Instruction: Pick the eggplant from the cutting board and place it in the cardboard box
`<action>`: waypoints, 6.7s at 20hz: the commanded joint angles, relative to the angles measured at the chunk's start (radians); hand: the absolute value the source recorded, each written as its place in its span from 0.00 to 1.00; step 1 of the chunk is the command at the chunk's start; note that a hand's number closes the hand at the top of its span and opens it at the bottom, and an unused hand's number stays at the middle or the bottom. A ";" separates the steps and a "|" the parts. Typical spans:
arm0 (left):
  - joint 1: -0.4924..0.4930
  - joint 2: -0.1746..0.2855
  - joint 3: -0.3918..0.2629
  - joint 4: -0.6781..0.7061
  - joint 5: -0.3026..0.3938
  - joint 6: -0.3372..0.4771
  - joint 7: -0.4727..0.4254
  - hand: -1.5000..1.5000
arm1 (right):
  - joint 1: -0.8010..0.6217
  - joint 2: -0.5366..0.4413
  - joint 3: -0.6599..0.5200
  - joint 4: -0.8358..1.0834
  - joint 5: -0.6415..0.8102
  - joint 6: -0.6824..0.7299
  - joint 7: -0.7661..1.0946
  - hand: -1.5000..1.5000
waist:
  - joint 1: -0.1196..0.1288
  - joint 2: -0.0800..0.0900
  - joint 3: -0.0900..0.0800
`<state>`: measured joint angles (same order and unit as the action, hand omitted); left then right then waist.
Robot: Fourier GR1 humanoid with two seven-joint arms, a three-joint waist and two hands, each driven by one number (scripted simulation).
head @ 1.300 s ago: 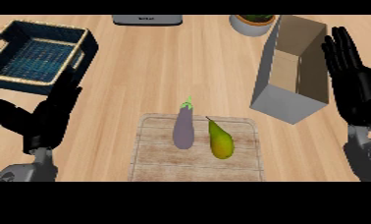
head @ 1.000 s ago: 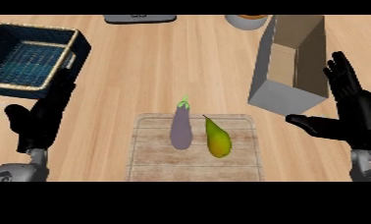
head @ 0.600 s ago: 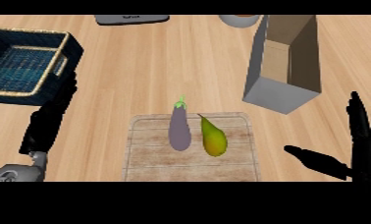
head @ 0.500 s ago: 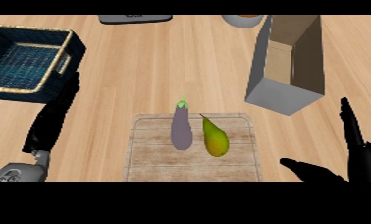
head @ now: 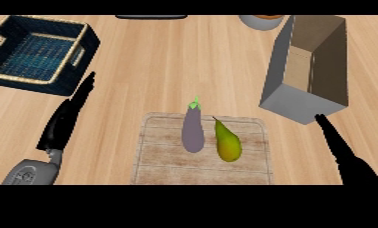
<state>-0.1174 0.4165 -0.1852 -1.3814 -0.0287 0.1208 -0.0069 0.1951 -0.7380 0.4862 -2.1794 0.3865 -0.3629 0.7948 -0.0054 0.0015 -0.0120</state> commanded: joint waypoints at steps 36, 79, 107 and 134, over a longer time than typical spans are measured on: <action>-0.085 -0.042 0.026 0.107 -0.039 -0.022 -0.026 0.50 | -0.812 0.644 0.150 0.662 0.063 0.452 0.692 0.00 | 0.008 -0.005 0.010; 0.003 -0.104 0.072 0.002 -0.113 -0.064 0.001 0.50 | -0.865 0.737 0.303 1.098 0.030 0.304 0.445 1.00 | 0.018 -0.004 0.012; -0.033 -0.144 0.108 0.030 -0.135 -0.103 0.009 0.50 | -1.337 0.694 0.233 1.436 0.420 0.212 0.210 1.00 | 0.008 -0.007 0.012; -0.038 -0.119 0.155 0.046 -0.153 -0.112 0.003 0.50 | -1.117 0.258 -0.112 0.964 0.560 0.469 0.387 1.00 | -0.013 -0.006 0.013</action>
<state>-0.1328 0.2948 -0.0281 -1.3209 -0.1746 0.0149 -0.0384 -0.9991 -0.4308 0.4294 -1.1953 0.9536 0.0705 1.1092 -0.0260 -0.0094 0.0001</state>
